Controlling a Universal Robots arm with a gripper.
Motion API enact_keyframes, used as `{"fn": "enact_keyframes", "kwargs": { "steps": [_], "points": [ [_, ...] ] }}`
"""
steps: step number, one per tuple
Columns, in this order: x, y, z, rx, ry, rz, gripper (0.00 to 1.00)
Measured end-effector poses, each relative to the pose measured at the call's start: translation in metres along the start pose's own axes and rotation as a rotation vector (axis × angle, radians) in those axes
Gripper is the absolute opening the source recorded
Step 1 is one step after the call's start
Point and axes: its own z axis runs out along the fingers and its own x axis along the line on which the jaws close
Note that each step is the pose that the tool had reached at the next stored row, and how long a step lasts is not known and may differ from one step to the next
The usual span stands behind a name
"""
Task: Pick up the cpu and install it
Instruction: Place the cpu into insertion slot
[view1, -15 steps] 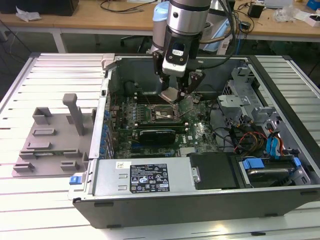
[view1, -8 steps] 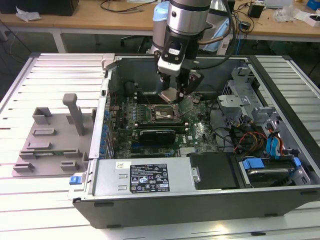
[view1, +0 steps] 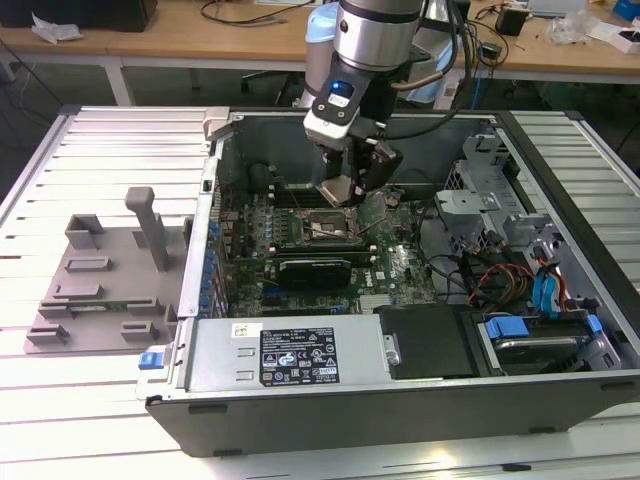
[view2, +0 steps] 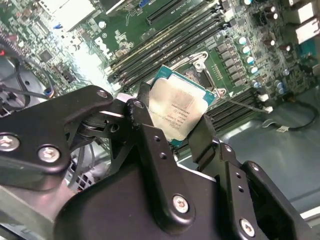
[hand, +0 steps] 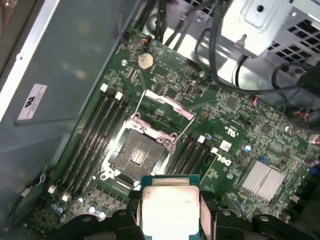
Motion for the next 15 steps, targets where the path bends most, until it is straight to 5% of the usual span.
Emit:
{"fn": "enact_keyframes", "kwargs": {
  "steps": [8,15],
  "points": [
    [0.0000,0.0000,0.0005,0.0019,0.0065,0.146,0.55],
    [0.0000,0.0001,0.0016,0.0078,0.0011,0.268,0.55]
  ]
}}
